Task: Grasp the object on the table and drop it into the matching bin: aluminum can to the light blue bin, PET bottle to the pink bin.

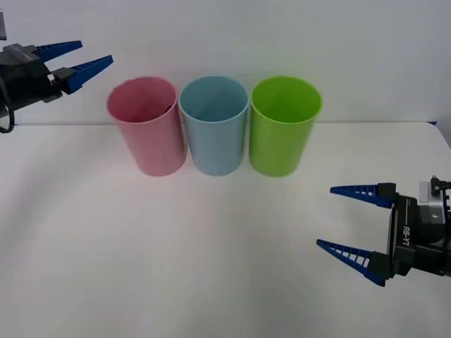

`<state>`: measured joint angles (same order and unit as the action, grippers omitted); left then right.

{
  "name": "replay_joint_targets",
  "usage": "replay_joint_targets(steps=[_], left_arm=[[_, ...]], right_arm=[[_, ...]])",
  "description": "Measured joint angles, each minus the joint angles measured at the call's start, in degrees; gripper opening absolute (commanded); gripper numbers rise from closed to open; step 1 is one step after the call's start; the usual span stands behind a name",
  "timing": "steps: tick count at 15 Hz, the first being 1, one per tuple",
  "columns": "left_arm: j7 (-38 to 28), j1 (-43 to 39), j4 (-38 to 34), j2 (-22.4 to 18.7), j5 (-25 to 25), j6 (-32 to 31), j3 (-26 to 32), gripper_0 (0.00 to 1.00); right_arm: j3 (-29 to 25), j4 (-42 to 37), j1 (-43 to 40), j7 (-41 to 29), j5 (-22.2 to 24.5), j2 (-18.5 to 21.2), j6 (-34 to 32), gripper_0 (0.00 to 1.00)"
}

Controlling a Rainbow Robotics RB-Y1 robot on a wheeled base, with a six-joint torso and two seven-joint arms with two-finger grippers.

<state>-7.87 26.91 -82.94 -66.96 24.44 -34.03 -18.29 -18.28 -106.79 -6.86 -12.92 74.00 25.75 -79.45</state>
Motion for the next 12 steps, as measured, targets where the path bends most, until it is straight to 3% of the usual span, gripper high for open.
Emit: replay_joint_targets(steps=[5, 8, 12], left_arm=[[-0.3, -24.5, -10.7, -0.1, 0.3, -5.9, 20.2, 1.0], [0.3, -38.2, -16.5, 1.2, 0.8, -7.1, 28.7, 1.0], [-1.0, -44.9, -18.1, 11.6, 12.8, -13.2, 36.3, 1.0]], right_arm=[[0.0, 0.0, 0.0, 0.0, 0.0, 0.0, 0.0, 1.0], [0.0, 0.0, 0.0, 0.0, 0.0, 0.0, 0.0, 1.0], [0.0, 0.0, 0.0, 0.0, 0.0, 0.0, 0.0, 1.0]])
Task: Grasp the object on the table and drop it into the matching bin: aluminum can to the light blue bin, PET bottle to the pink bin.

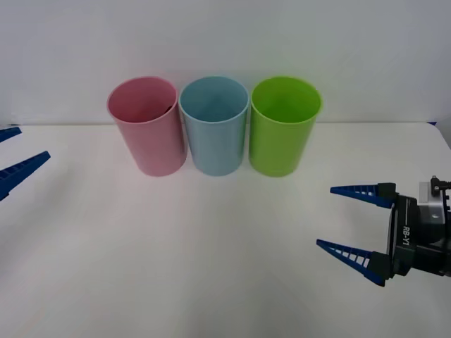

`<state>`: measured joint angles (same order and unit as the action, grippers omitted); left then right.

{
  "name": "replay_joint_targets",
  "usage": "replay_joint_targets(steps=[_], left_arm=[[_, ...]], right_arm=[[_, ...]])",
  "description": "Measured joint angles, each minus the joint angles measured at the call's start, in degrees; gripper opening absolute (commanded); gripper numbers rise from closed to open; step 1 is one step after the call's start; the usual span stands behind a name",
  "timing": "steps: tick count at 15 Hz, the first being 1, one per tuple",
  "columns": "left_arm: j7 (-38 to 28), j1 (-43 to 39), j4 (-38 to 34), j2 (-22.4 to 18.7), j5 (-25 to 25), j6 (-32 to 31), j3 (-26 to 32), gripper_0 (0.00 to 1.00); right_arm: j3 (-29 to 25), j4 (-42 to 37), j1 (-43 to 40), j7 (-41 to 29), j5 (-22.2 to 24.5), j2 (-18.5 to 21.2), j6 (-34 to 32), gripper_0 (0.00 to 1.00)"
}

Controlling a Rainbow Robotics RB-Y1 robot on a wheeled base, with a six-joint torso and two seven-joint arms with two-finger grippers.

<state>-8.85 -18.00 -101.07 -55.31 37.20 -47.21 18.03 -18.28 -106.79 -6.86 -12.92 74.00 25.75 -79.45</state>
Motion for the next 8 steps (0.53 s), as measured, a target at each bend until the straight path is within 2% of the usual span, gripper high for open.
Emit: replay_joint_targets(steps=[8], left_arm=[[-1.4, -7.3, -1.9, 18.9, 18.6, -12.3, 8.9, 1.0]], right_arm=[[0.0, 0.0, 0.0, 0.0, 0.0, 0.0, 0.0, 1.0]])
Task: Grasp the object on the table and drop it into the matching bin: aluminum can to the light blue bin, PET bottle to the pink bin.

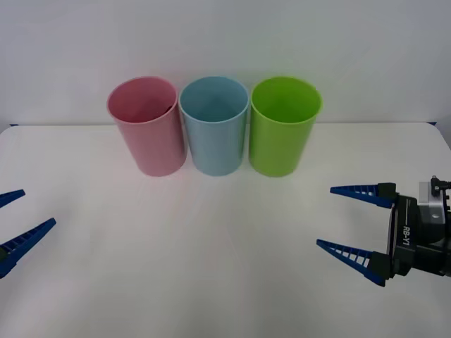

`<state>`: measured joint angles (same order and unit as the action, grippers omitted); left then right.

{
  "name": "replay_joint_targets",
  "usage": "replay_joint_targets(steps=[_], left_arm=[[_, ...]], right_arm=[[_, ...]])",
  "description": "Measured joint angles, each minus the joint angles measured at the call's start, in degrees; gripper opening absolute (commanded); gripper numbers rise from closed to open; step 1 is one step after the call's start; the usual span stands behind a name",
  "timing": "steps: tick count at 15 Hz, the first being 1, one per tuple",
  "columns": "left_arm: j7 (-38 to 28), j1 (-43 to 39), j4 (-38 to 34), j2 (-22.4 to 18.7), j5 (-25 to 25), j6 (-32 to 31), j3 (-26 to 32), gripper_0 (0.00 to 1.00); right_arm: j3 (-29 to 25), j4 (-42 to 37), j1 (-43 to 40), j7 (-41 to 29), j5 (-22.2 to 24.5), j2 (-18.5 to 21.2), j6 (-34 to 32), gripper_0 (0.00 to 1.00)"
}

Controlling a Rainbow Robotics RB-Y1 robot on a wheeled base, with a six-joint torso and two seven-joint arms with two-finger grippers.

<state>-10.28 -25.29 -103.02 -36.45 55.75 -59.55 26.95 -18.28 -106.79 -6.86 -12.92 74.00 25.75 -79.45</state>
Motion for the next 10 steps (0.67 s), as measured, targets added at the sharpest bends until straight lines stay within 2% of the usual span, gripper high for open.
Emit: replay_joint_targets(steps=[4, 10], left_arm=[[0.6, -4.1, -3.3, 5.6, 5.0, -0.6, -0.3, 1.0], [1.9, -5.4, -4.6, 6.9, 5.9, -0.7, -0.5, 1.0]], right_arm=[[0.0, 0.0, 0.0, 0.0, 0.0, 0.0, 0.0, 1.0], [0.0, 0.0, 0.0, 0.0, 0.0, 0.0, 0.0, 1.0]])
